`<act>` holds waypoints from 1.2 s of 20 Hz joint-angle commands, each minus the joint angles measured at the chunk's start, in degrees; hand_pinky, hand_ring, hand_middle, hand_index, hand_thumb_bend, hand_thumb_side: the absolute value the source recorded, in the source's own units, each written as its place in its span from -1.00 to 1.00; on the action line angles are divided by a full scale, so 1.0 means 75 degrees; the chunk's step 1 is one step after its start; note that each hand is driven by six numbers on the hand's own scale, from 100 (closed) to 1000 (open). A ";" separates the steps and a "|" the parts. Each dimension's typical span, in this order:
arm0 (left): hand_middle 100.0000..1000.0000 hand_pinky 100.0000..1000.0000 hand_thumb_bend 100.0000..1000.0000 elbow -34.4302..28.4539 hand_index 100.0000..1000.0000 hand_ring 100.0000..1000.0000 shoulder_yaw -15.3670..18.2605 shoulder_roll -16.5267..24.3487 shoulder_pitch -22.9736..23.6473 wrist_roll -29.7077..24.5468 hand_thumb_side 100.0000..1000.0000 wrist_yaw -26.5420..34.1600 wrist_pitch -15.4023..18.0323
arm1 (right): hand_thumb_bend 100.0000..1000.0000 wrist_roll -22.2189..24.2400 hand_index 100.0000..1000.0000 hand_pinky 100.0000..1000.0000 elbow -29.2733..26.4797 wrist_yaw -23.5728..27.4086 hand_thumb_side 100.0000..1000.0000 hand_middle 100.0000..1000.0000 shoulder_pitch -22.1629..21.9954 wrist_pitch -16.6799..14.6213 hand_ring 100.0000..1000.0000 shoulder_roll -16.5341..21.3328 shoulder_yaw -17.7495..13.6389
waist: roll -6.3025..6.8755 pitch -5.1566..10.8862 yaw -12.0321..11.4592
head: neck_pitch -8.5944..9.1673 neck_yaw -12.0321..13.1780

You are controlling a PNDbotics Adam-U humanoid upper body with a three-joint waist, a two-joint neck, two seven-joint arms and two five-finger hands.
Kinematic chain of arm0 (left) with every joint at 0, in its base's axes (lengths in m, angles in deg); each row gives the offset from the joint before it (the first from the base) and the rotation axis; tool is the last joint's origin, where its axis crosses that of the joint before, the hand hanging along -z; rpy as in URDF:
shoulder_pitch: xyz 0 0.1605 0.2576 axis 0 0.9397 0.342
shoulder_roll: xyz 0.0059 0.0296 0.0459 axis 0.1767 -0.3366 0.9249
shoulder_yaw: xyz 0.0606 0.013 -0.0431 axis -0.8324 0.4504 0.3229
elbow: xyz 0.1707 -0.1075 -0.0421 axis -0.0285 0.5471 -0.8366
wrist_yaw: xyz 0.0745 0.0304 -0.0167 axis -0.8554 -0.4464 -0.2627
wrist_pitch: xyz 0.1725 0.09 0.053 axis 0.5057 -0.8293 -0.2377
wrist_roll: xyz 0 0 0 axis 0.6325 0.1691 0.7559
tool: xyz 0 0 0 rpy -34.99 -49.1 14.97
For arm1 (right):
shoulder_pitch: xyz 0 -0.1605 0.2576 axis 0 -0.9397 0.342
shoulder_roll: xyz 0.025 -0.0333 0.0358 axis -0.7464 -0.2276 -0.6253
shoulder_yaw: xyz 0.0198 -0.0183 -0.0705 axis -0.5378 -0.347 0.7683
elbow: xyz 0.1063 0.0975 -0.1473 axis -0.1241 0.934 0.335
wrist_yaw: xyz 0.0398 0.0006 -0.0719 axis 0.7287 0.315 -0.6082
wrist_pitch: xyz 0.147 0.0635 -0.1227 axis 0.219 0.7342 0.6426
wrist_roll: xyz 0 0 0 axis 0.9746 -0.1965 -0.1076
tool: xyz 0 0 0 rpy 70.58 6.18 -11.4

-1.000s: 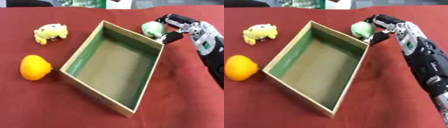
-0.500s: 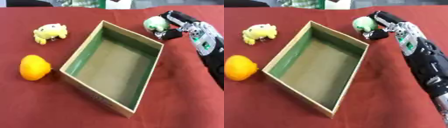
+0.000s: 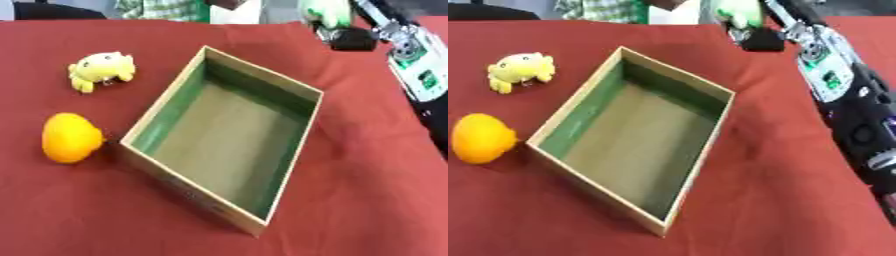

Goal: Pick up objects on the table and place them in the box.

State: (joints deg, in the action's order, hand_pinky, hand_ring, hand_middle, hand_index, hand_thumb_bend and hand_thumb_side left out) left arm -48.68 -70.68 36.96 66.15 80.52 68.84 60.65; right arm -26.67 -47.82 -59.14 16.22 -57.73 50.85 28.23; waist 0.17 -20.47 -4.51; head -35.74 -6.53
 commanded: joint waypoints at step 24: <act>0.39 0.03 -1.00 -0.0152 0.42 0.00 0.0057 0.0240 0.0034 0.0054 0.00 0.0091 0.0025 | -1.00 0.1818 0.18 -0.28 -0.4650 0.0327 -0.23 -0.14 -0.0499 0.0909 -0.03 -0.0836 0.1694 | 0.0027 0.0469 0.0196 | -0.0238 0.0138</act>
State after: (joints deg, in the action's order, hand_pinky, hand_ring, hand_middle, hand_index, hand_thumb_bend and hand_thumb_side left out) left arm -48.68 -70.68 37.00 66.60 80.70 69.32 60.77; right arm -13.90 -81.32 -55.64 11.70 -50.69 44.73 40.83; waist 0.22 -18.26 -3.05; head -37.03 -5.83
